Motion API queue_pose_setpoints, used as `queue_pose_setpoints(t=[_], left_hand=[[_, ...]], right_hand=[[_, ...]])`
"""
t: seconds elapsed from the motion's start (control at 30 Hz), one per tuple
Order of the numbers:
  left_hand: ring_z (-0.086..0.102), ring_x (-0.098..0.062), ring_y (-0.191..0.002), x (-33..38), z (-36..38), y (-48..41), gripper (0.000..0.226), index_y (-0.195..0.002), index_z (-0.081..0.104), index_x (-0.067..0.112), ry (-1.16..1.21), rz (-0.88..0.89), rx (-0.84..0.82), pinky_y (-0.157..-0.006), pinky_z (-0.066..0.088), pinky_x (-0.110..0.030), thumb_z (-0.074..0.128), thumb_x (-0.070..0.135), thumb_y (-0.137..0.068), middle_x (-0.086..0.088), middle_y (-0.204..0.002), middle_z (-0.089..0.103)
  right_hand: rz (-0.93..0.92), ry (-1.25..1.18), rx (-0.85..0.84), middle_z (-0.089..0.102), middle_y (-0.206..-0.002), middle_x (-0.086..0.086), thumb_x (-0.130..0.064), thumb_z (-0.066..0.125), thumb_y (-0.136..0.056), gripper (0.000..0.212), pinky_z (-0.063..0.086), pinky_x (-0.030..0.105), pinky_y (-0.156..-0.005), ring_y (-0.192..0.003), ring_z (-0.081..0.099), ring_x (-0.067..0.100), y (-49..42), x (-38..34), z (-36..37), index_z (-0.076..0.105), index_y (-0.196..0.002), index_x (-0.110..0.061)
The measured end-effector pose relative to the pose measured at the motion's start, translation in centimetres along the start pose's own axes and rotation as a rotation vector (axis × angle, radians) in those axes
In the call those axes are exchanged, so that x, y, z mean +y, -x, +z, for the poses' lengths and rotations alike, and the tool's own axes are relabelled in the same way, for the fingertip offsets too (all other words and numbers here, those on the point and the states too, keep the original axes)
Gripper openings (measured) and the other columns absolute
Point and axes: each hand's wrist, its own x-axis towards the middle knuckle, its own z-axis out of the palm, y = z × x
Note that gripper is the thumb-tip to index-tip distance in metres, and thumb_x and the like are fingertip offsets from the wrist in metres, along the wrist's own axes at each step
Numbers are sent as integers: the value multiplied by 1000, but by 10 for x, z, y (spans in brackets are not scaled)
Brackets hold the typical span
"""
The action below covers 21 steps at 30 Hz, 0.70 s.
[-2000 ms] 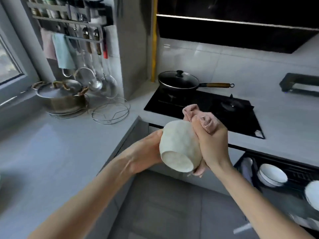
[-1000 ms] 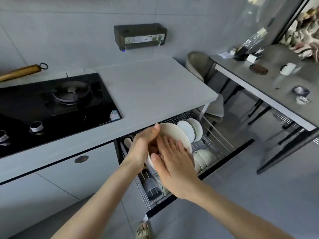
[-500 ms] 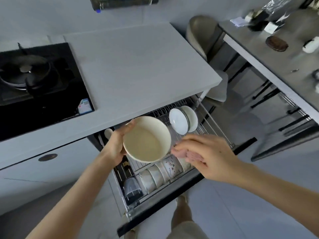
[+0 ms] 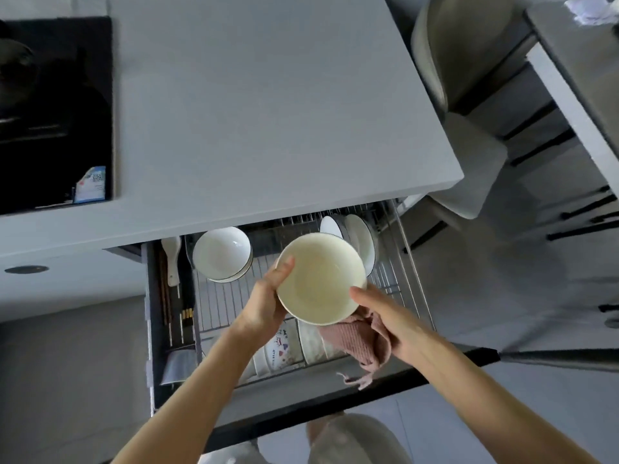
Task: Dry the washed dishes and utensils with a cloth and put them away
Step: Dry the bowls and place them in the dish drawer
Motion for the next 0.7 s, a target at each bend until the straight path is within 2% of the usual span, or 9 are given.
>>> queue_pose_setpoints(t=[0.07, 0.17, 0.27, 0.37, 0.43, 0.47, 0.53, 0.57, 0.7], left_hand=[[63, -28, -106, -3, 6, -13, 59, -132, 50, 28, -115, -47, -48, -91, 50, -46, 47, 54, -79, -6, -120, 65], [60, -22, -110, -6, 7, -31, 49, -135, 45, 34, -260, -59, -76, -93, 49, -38, 46, 51, -89, -1, -124, 60], [61, -24, -108, -9, 1, -47, 35, -131, 49, 28, -213, -74, 38, -92, 51, -36, 43, 37, -97, -6, -123, 58], [62, -26, -104, -16, -11, -53, 31, -126, 54, 21, -196, -112, 135, -89, 52, -35, 44, 31, -98, -10, -120, 61], [62, -27, -103, -23, -20, -56, 31, -125, 55, 17, -158, -139, 205, -87, 53, -34, 45, 29, -98, -12, -119, 61], [62, -28, -102, -25, -24, -56, 31, -124, 55, 15, -141, -149, 232, -85, 54, -34, 45, 28, -98, -13, -118, 62], [62, -28, -100, -30, -30, -56, 30, -123, 56, 13, -128, -172, 267, -81, 54, -33, 46, 25, -98, -14, -116, 62], [62, -28, -100, -32, -34, -56, 30, -123, 55, 12, -136, -183, 275, -81, 54, -32, 46, 24, -98, -14, -115, 62], [62, -28, -99, -39, -45, -55, 26, -120, 56, 12, -148, -209, 312, -85, 53, -35, 45, 20, -98, -12, -111, 64]], right_hand=[[4, -18, 41, 75, -96, 0, -55, 91, -27, 104, 54, 33, -69, -86, 70, 17, -5, -1, -19, 55, -121, -28], [-15, 64, 146, 74, -98, -5, -27, 84, -64, 73, 55, 28, -64, -85, 71, 13, -5, -10, -48, 52, -130, -29], [8, 303, 326, 71, -97, -11, -18, 79, -73, 67, 53, 20, -63, -85, 69, 11, -12, -12, -83, 49, -129, -38], [33, 681, 488, 64, -112, -12, -34, 78, -75, 73, 48, 27, -80, -102, 61, 13, -31, -3, -109, 43, -139, -36], [87, 983, 525, 62, -123, -9, -49, 73, -77, 78, 42, 27, -77, -105, 60, 16, -51, 6, -123, 37, -144, -33], [123, 1127, 526, 63, -124, -7, -55, 69, -78, 81, 41, 24, -69, -97, 63, 16, -62, 12, -128, 33, -146, -30], [189, 1323, 504, 66, -117, -5, -65, 61, -78, 86, 35, 18, -49, -70, 62, 11, -85, 26, -135, 29, -148, -27], [219, 1360, 501, 67, -114, -6, -67, 58, -77, 88, 32, 17, -45, -65, 61, 10, -96, 37, -137, 29, -148, -26], [298, 1474, 509, 64, -89, -7, -68, 59, -76, 81, 37, 20, -48, -64, 59, 11, -127, 72, -132, 36, -141, -26]])
